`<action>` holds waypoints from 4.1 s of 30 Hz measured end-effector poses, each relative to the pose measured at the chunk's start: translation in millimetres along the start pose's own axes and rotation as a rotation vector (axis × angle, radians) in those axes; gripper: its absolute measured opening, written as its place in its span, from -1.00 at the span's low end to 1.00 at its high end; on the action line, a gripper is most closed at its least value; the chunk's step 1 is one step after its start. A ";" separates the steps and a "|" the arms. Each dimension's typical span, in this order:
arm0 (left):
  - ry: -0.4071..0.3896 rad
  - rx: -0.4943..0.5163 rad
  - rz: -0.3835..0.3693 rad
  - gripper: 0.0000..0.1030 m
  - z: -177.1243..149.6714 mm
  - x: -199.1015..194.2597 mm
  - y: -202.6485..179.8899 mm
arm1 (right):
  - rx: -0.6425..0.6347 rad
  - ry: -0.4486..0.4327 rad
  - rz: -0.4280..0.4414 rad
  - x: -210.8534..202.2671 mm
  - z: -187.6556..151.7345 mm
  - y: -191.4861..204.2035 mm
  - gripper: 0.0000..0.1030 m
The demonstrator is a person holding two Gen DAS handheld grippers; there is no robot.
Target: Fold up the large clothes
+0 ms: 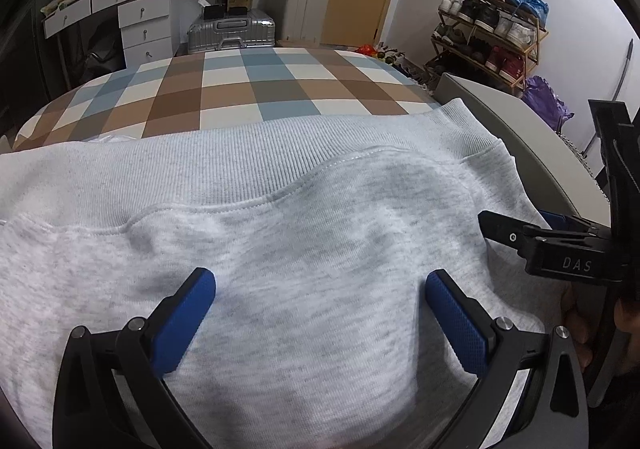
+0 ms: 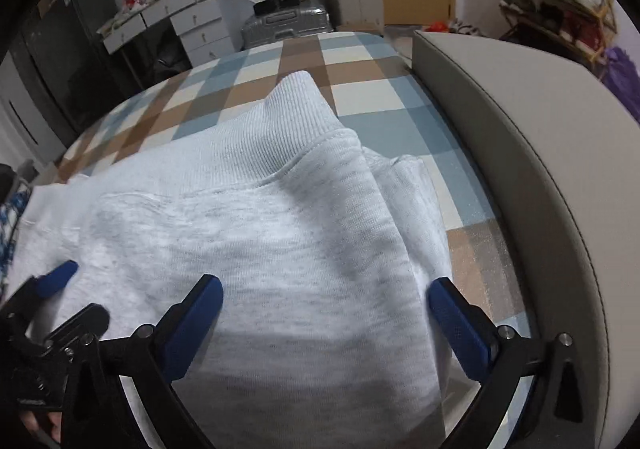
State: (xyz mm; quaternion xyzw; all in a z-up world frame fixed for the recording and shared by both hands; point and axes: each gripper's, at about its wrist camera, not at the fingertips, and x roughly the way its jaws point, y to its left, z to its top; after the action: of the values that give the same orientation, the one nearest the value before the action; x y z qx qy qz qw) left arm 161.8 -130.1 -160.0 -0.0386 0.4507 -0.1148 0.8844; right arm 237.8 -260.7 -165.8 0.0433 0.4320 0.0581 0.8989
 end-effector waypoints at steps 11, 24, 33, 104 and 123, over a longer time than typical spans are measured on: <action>-0.002 -0.001 -0.002 0.98 -0.5 -1.2 -0.6 | 0.004 0.027 0.051 28.5 -1.5 4.9 1.00; -0.001 0.007 0.010 0.98 -0.4 -3.0 -1.1 | -0.160 0.026 0.019 62.7 -13.8 21.5 1.00; -0.007 -0.163 -0.168 0.98 26.4 -23.4 55.5 | -0.151 0.023 0.032 64.7 -20.6 12.7 1.00; -0.064 -0.230 0.243 0.98 -90.7 -134.6 209.3 | -0.499 -0.040 0.138 -52.1 -68.0 193.7 0.96; -0.219 -0.365 0.125 0.65 -148.0 -204.4 200.9 | -0.366 -0.175 0.271 -120.3 -162.0 141.5 0.94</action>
State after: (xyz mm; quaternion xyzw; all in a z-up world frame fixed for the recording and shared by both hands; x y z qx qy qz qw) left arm -39.7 118.8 -120.8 -0.1820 0.3669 0.0286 0.9118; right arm 27.1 -133.3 -155.8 -0.0580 0.3249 0.2515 0.9099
